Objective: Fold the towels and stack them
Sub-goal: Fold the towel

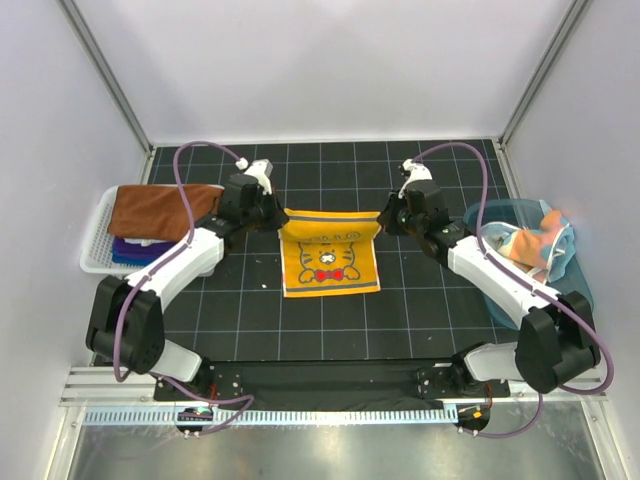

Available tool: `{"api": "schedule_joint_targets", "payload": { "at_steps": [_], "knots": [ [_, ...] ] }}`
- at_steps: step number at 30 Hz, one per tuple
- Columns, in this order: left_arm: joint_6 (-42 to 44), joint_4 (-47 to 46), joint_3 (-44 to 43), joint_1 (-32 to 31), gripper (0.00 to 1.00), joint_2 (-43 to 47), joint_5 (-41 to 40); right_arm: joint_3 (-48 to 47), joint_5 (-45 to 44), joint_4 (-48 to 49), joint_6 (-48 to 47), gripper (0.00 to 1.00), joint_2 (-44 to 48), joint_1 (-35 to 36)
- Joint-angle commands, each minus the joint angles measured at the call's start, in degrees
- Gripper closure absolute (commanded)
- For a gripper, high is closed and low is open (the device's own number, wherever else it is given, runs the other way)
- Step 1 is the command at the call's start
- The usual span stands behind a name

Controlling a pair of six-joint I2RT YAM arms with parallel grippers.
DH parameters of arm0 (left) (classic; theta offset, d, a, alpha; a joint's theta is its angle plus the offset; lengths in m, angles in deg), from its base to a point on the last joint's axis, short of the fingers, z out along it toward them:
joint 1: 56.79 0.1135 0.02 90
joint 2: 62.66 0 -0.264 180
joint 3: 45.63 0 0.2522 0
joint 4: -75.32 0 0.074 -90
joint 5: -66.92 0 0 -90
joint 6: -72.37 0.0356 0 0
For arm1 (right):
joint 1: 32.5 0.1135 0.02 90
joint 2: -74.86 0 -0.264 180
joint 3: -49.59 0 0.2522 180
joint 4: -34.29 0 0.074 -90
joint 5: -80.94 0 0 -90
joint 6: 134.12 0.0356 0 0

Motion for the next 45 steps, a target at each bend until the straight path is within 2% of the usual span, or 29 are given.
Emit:
{"api": "schedule_joint_targets", "payload": {
  "at_steps": [1,10,19,27,31,45],
  "knots": [
    [-0.5,-1.9,0.8,-0.1,1.0,3.3,-1.3,0.9,-2.7,0.1,0.1,0.99,3.0,0.7],
    [-0.8,-1.9,3.8,-2.2,1.0,3.9,-1.0,4.2,-3.9,1.1,0.9,0.99,3.3,1.5],
    [-1.3,-2.7,6.0,-3.7,1.0,4.6,-2.0,1.4,-4.2,-1.3,0.5,0.99,2.2,1.5],
    [-1.7,-2.7,7.7,-3.8,1.0,5.3,-2.4,6.6,-3.3,0.2,2.0,0.99,4.0,2.8],
    [-2.3,-2.7,9.2,-4.5,0.96,5.9,-2.4,8.6,-2.6,0.3,2.9,0.99,4.6,3.5],
    [-5.5,-5.1,15.8,-7.4,0.92,5.8,-4.0,13.0,-0.7,0.8,3.8,0.99,2.5,5.1]
  ]
}}
